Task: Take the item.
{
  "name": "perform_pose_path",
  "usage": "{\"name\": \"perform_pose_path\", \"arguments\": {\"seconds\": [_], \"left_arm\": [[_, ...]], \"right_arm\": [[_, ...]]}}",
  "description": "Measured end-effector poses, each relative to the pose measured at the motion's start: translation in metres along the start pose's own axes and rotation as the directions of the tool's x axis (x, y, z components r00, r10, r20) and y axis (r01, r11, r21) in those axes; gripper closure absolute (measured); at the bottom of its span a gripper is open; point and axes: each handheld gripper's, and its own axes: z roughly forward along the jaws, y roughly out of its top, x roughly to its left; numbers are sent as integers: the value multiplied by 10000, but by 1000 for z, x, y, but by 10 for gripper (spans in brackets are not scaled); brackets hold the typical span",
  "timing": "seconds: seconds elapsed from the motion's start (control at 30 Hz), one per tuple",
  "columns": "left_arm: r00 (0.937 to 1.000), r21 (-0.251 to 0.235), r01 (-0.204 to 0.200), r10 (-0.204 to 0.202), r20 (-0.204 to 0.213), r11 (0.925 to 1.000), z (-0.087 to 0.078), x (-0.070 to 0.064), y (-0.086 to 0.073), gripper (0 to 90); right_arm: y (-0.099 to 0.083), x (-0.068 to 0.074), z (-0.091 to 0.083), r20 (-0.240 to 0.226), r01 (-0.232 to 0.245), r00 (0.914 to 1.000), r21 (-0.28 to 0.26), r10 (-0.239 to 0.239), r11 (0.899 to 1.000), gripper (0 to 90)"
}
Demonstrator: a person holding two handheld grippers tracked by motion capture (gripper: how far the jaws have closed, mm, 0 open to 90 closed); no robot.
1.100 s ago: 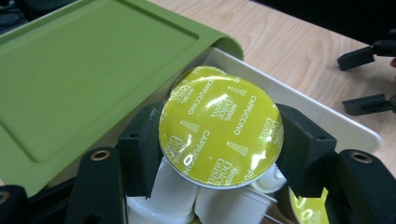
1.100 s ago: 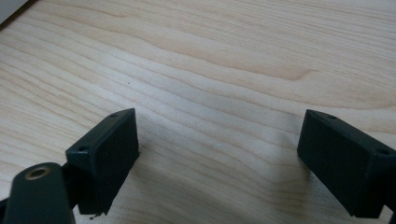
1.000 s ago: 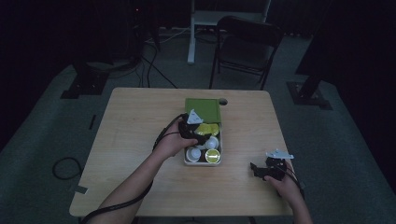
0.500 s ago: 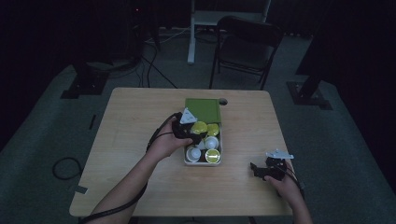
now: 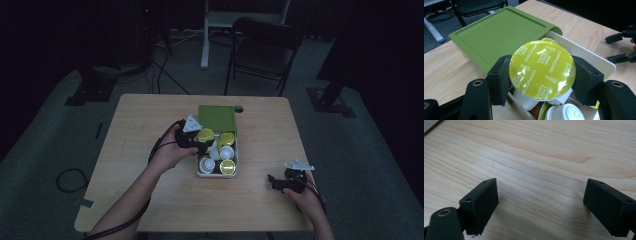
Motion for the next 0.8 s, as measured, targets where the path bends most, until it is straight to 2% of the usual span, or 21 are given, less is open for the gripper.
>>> {"name": "perform_pose_path", "arguments": {"seconds": [0.4, 0.8], "left_arm": [[9990, -227, 272, -280, -362, 9994, -17, 12, -11, 386], [9944, -391, 751, -777, -713, 9964, -33, 26, -32, 386]], "right_arm": [[0, 0, 0, -2, 8, 10000, 2, -8, 10000, 119], [0, 0, 0, -3, -5, 10000, 11, 5, 10000, 119]]}}
